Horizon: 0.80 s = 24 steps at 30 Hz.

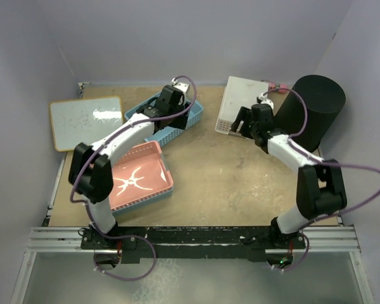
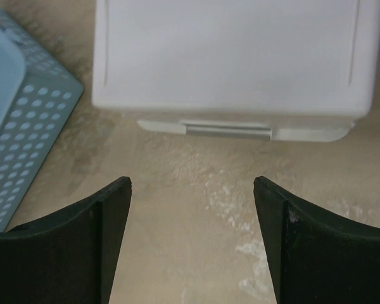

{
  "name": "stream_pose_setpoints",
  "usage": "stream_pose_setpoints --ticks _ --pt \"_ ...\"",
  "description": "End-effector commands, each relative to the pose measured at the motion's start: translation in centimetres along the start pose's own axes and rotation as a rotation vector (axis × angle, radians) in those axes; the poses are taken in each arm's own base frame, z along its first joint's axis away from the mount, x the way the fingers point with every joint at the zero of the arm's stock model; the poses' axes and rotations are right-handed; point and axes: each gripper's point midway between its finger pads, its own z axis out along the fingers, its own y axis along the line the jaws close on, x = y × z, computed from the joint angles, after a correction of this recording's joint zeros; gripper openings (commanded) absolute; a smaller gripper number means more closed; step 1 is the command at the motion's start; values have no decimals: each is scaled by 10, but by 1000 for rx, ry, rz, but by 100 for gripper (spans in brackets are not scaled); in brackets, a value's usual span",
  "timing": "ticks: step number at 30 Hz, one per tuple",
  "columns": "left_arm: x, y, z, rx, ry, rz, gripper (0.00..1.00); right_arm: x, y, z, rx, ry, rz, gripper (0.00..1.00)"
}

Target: Turn the large container upside down

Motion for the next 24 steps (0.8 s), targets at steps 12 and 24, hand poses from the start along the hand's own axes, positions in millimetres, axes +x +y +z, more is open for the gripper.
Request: stream_pose_setpoints --ticks 12,24 --pt "4 -11 87 5 117 112 28 -4 -20 -124 -44 -87 -36 81" --pt "-116 -57 24 223 -143 16 0 -40 -10 -148 -57 -181 -34 81"
